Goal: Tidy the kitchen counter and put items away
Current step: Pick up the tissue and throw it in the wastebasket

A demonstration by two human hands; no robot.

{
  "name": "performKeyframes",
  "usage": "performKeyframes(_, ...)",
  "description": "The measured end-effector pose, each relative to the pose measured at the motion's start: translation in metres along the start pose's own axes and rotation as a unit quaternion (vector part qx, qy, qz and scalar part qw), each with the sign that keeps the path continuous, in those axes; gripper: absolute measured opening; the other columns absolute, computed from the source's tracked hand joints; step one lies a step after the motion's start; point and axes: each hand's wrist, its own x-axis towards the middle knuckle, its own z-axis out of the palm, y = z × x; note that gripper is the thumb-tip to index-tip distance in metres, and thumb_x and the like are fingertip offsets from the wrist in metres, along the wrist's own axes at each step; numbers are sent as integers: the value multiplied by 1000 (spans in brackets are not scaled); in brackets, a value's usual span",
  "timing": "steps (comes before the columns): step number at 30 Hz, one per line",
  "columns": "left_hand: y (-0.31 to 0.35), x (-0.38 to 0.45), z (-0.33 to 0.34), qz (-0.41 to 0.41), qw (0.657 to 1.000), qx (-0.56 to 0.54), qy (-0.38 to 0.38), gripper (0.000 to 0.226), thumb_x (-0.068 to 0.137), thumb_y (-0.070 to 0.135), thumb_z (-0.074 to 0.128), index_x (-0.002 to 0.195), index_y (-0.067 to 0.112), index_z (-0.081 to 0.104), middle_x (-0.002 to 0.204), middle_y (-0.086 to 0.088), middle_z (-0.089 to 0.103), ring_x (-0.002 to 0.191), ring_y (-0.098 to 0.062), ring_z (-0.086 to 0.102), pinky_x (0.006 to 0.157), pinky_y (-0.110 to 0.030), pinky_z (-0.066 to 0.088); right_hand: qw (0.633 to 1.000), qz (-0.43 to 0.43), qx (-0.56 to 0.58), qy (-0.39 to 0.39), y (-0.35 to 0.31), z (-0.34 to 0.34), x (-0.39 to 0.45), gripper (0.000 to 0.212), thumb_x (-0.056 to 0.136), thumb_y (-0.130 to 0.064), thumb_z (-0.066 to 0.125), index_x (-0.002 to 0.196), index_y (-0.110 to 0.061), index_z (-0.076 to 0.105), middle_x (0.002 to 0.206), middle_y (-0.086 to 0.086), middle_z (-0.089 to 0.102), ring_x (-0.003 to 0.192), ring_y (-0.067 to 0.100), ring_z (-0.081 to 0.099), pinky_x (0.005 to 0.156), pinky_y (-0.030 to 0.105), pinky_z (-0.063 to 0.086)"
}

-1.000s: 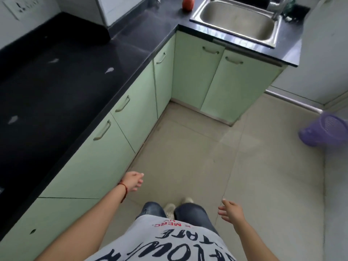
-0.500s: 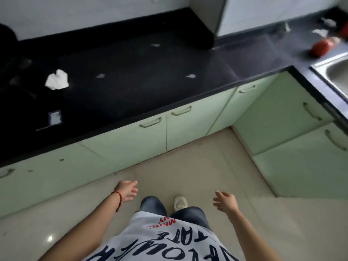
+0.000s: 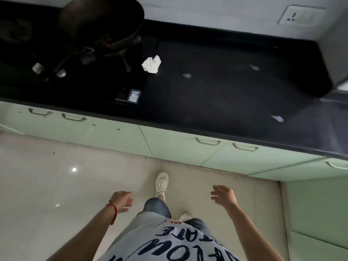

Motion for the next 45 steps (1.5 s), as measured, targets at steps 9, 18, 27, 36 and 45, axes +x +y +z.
performKeyframes(9, 135, 21, -22, 273, 949, 153, 44, 16, 86, 19, 59, 93, 7, 67, 97, -9, 69, 94, -23, 63, 83, -29, 50, 990, -127, 18, -55, -134, 41, 1, 13, 93, -11, 49, 89, -14, 61, 72, 4, 70, 69, 19, 66, 67, 27, 50)
performKeyframes(18, 249, 26, -24, 576, 735, 243, 262, 33, 83, 25, 51, 108, 7, 63, 114, -13, 64, 110, -22, 56, 89, -34, 51, 958, -273, 22, -84, -277, 78, -4, 20, 92, -7, 49, 89, -22, 62, 77, 2, 69, 62, 6, 66, 62, 21, 53)
performKeyframes(27, 249, 58, -23, 474, 736, 383, 294, 51, 83, 34, 40, 127, 10, 45, 133, -15, 55, 129, -27, 42, 103, -46, 33, 936, -332, -111, -32, -408, 152, 80, 24, 86, -23, 55, 109, -21, 64, 100, 0, 64, 95, 18, 60, 82, 28, 45)
performKeyframes(36, 251, 54, -19, 474, 756, 335, 303, 49, 80, 33, 45, 126, 14, 46, 134, -12, 55, 129, -21, 33, 102, -46, 32, 805, -465, -366, 33, -440, 213, 116, 53, 86, -24, 58, 135, -13, 42, 137, 8, 44, 124, 27, 40, 96, 39, 39)
performKeyframes(45, 250, 56, -21, 477, 758, 332, 296, 50, 82, 33, 44, 129, 15, 42, 137, -10, 52, 132, -20, 31, 105, -46, 30, 825, -456, -331, 41, -427, 201, 113, 24, 86, -17, 54, 98, 3, 60, 103, 16, 60, 92, 30, 57, 71, 32, 42)
